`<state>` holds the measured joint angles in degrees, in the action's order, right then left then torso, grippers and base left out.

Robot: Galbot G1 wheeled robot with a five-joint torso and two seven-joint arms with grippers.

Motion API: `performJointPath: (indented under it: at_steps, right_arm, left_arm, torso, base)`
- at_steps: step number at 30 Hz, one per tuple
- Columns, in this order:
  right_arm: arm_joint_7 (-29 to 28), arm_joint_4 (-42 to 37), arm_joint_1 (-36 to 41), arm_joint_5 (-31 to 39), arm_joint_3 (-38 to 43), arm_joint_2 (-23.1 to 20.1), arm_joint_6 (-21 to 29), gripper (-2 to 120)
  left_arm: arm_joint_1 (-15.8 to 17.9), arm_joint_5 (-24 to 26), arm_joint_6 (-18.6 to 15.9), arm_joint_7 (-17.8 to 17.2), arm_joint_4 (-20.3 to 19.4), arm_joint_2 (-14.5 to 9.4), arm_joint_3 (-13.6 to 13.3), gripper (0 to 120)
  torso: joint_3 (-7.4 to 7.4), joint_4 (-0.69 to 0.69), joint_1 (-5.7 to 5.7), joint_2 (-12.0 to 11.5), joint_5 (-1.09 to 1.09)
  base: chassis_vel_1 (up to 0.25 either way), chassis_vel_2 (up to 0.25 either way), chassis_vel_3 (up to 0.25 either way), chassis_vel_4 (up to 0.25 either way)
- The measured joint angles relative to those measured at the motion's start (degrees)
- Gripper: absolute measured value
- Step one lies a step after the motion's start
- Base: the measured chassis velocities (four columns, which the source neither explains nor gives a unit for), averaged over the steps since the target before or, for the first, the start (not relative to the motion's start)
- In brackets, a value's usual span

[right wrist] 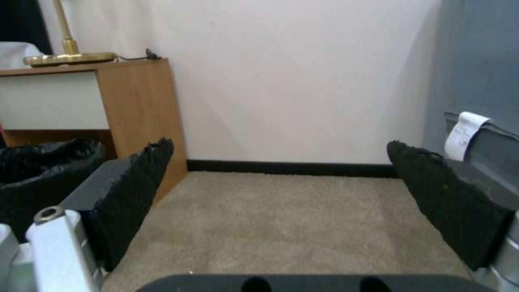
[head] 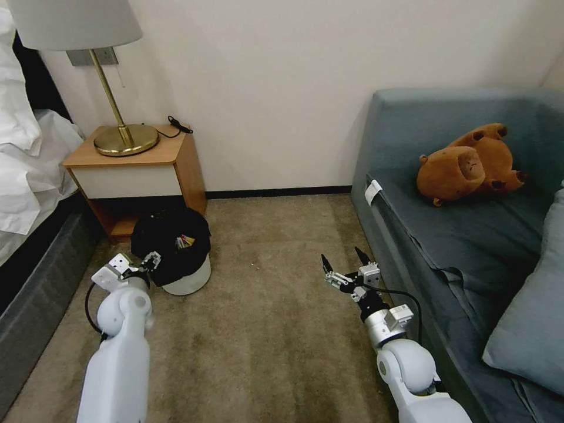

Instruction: Pick up the trash bin, then pick up the garbage on the floor and place it into the trash bin.

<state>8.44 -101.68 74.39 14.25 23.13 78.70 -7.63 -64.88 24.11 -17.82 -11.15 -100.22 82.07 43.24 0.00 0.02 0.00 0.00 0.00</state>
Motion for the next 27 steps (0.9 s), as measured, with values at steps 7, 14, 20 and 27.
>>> performJointPath:
  at_steps: [7,14,20,27]
  right_arm:
    - [-4.35,1.42,-0.88,-0.54,-0.56,0.77,-0.82,100]
    - [-4.47,3.04,-1.97,-0.82,-0.42,0.90,-2.27,100]
    - [-4.42,4.84,-2.04,-1.37,-0.59,1.84,-3.55,100]
    - [-1.41,5.81,-2.24,-0.99,0.13,2.50,-4.62,100]
  left_arm:
    - [-9.45,-11.68,8.36,10.04,-7.73,2.10,-2.75,97]
    - [-14.89,-14.04,12.55,14.96,-10.22,2.34,-3.14,96]
    - [-15.67,-12.59,15.64,18.39,-8.89,1.21,-2.68,94]
    - [-15.52,-12.00,17.31,20.75,-7.52,1.01,-2.80,94]
  torso:
    - [0.00,-0.01,0.00,0.00,-0.01]
    - [0.00,-0.02,0.00,0.00,0.00]
    - [0.00,-0.02,0.00,0.00,0.00]
    - [0.00,-0.02,0.00,0.00,0.00]
  base:
    - [0.000,0.000,0.000,0.000]
    - [0.000,0.000,0.000,0.000]
    - [0.000,0.000,0.000,0.000]
    - [0.000,0.000,0.000,0.000]
